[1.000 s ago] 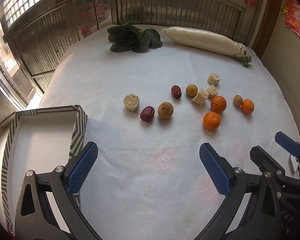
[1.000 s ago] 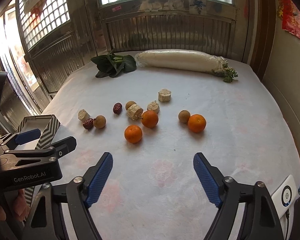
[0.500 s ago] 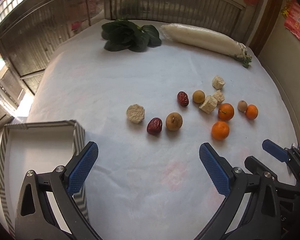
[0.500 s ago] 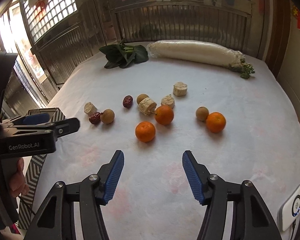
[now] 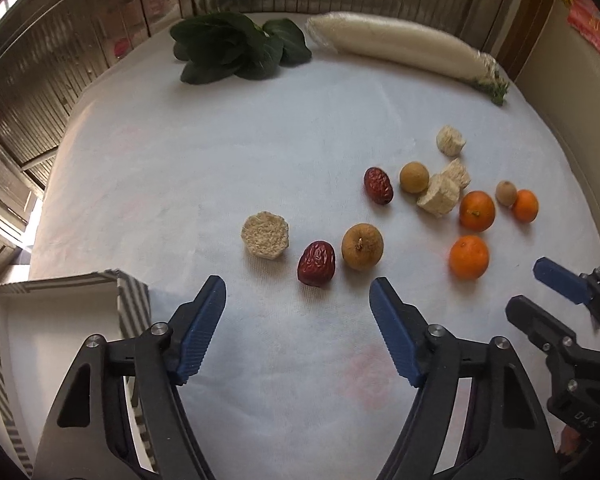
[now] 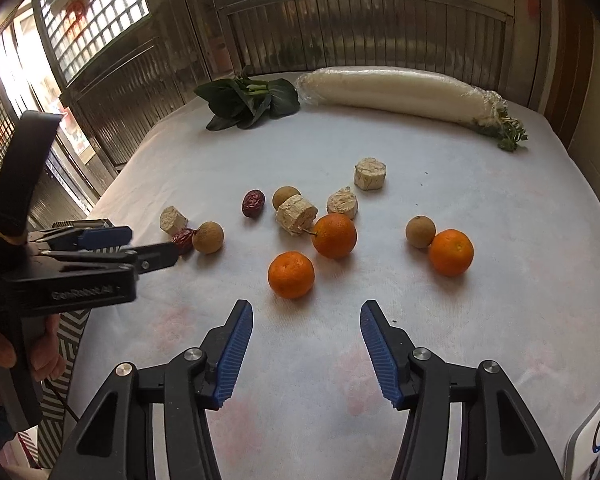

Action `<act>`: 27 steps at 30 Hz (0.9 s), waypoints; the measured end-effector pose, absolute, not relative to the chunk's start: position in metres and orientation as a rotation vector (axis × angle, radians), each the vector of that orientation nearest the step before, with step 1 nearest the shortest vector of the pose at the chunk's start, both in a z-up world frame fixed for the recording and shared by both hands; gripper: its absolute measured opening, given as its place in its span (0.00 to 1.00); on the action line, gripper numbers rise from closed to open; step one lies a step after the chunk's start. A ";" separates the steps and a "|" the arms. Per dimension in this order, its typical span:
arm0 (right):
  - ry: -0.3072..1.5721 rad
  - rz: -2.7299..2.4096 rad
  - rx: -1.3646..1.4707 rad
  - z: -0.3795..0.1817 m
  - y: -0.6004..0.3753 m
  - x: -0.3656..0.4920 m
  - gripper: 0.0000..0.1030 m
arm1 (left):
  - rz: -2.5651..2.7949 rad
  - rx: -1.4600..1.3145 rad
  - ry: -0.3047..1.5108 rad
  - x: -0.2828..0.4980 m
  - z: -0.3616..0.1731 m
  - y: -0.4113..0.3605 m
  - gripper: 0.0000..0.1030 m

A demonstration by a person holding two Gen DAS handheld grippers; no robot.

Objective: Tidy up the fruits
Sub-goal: 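Grasp a red date with the left gripper while the right gripper grasps a mandarin orange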

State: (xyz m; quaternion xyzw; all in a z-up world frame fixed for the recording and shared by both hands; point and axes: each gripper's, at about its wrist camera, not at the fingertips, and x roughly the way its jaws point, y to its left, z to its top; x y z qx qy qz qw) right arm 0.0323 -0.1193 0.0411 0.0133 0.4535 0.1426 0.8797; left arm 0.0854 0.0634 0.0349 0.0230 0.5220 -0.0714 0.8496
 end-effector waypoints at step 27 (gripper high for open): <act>1.009 0.346 0.027 0.015 -0.104 0.072 0.35 | -0.222 0.009 1.148 0.093 0.025 0.069 0.19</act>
